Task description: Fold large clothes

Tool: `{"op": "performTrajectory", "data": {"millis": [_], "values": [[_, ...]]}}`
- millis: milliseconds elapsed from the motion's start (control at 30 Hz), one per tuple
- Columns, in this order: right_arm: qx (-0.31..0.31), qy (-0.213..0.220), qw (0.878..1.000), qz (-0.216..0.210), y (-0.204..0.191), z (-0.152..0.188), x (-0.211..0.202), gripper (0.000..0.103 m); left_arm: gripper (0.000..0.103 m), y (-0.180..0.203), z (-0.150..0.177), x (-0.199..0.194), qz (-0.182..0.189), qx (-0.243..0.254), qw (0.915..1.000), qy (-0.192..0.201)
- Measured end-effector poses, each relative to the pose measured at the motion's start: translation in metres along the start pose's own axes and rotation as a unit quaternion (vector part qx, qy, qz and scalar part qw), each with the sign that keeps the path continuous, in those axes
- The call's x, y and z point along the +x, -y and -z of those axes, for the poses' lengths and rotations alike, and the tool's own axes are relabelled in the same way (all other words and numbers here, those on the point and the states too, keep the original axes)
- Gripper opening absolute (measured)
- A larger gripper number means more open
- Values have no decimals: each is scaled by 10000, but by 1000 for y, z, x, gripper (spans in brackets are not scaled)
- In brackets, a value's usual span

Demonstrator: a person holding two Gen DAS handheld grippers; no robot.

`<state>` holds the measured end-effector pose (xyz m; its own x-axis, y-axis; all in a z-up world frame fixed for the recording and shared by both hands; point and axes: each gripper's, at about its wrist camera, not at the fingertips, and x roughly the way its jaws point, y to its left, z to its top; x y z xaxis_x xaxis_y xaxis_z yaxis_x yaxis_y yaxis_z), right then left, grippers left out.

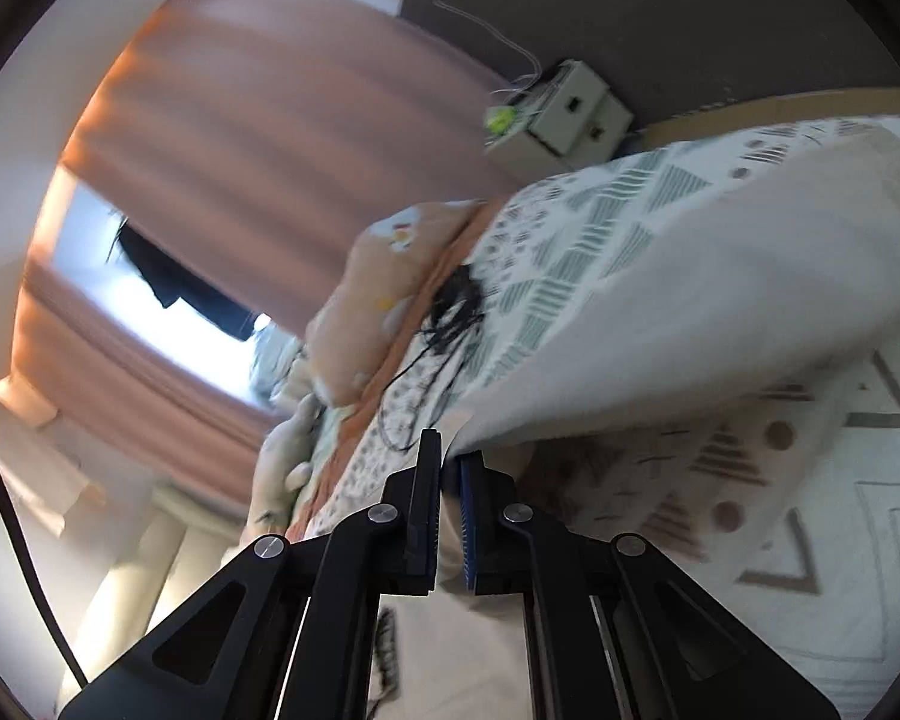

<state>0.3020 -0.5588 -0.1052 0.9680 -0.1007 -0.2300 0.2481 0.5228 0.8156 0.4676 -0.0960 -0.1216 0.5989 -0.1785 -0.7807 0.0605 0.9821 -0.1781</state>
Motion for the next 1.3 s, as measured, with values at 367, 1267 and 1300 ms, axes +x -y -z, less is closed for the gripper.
{"op": "performTrajectory", "data": {"millis": [367, 1267, 1300], "values": [[-969, -1241, 9875, -30, -77, 69, 59, 3, 91, -30, -3, -16, 174, -313, 9993, 88], [-359, -366, 9737, 2219, -42, 90, -91, 94, 91, -32, 1, -33, 691, -338, 9970, 67], [-295, -323, 9686, 2447, -36, 90, -97, 94, 91, -33, 1, -33, 690, -366, 9969, 56]]}}
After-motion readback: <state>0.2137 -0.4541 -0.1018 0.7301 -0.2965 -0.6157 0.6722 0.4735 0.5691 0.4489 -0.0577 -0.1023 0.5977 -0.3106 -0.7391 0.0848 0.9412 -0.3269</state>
